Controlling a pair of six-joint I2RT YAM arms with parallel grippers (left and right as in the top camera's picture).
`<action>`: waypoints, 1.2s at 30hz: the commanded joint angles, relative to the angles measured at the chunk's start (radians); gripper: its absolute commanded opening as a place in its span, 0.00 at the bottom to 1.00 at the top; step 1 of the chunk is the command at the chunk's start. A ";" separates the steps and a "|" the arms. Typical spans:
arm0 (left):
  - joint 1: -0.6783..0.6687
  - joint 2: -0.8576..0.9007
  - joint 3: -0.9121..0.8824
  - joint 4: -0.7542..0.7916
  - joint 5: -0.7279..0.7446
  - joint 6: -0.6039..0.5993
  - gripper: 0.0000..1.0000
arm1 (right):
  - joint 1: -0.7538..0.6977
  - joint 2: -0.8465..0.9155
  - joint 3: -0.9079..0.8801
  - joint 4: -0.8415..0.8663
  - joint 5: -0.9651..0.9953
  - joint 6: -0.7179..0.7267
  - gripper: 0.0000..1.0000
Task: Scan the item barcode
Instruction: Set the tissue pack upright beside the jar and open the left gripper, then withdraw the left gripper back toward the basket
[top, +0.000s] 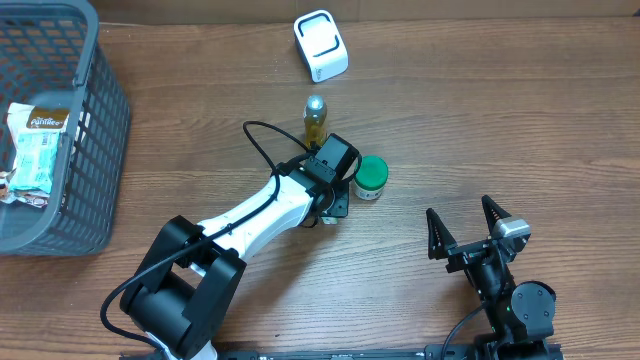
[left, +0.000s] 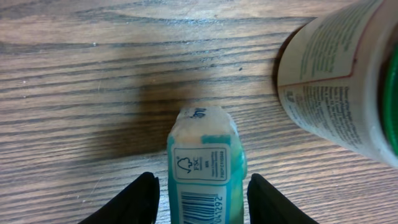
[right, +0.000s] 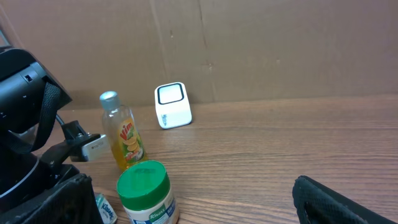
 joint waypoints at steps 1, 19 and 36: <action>-0.007 0.008 -0.003 -0.008 -0.001 0.001 0.46 | -0.004 -0.008 -0.011 0.003 0.009 0.004 1.00; 0.049 -0.092 0.364 -0.405 0.025 0.156 0.65 | -0.004 -0.008 -0.011 0.003 0.009 0.004 1.00; 0.399 -0.159 0.889 -0.879 0.098 0.481 0.54 | -0.004 -0.008 -0.011 0.003 0.009 0.004 1.00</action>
